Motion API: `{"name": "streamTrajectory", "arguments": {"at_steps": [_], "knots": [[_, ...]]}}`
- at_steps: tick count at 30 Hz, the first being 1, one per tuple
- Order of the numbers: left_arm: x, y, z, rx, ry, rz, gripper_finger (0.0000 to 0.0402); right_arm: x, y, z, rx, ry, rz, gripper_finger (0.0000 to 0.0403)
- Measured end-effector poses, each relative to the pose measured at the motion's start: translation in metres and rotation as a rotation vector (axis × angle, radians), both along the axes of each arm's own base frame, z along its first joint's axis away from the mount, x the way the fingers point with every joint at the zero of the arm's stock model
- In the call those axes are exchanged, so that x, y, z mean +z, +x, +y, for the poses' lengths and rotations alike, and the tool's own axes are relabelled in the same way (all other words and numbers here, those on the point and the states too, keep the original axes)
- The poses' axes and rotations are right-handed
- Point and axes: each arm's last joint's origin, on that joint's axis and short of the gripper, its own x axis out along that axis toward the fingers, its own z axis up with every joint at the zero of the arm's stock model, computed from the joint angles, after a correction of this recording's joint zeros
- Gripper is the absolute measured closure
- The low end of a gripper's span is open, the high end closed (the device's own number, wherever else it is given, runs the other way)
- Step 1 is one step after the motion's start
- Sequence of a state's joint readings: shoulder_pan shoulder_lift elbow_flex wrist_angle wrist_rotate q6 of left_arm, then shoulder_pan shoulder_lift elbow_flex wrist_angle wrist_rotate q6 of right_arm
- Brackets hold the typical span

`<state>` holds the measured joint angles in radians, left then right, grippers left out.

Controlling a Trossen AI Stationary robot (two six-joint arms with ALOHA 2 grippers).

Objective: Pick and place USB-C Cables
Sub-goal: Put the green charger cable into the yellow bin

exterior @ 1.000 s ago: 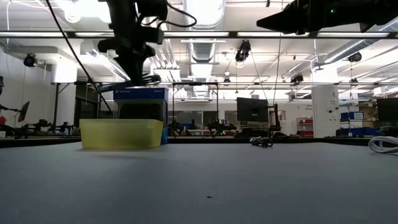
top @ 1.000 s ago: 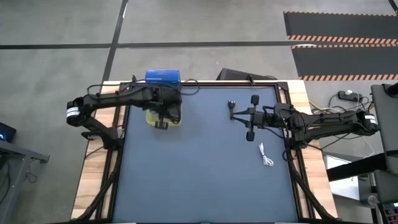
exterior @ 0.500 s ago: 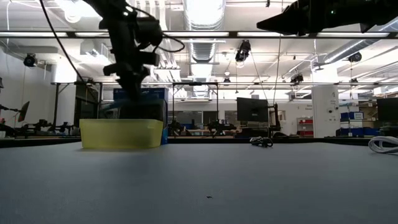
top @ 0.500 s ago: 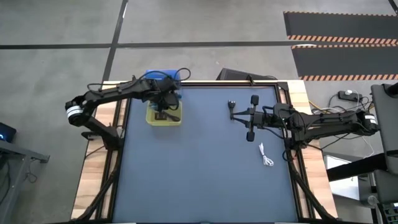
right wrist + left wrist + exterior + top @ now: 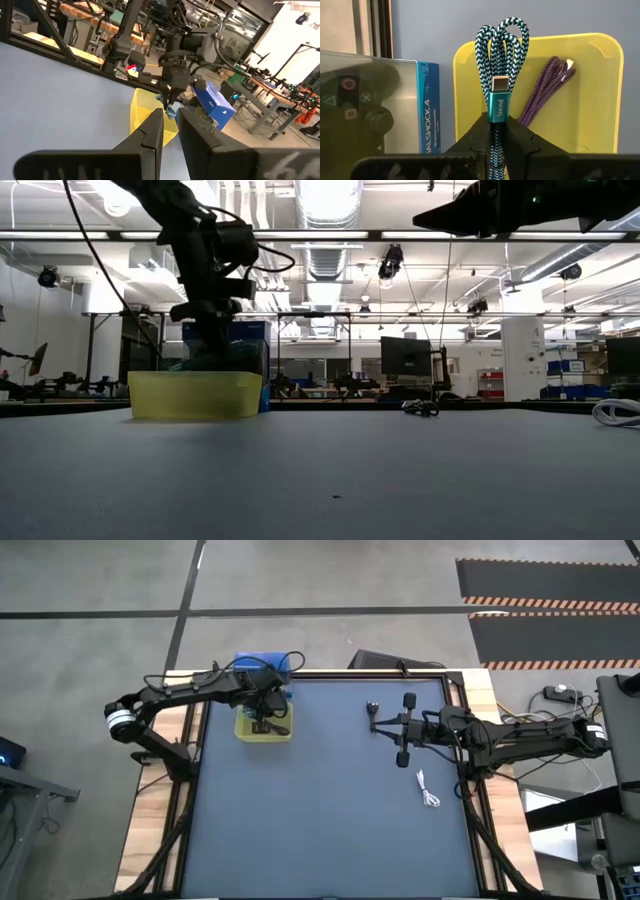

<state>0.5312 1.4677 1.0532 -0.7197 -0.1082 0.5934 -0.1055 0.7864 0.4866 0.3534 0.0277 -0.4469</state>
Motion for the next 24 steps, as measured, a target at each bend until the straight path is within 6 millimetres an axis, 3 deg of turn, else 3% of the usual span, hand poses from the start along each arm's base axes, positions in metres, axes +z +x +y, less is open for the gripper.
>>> {"name": "streamTrajectory", "arguments": {"at_steps": [17,24], "knots": [[-0.015,0.0,0.002,0.015,0.023,-0.047,0.0386,0.0,0.0,0.0,0.0,0.0,0.0,0.0351],[-0.031,-0.007,-0.002,0.017,0.003,-0.011,0.0386,0.0,0.0,0.0,0.0,0.0,0.004,0.0351]]}}
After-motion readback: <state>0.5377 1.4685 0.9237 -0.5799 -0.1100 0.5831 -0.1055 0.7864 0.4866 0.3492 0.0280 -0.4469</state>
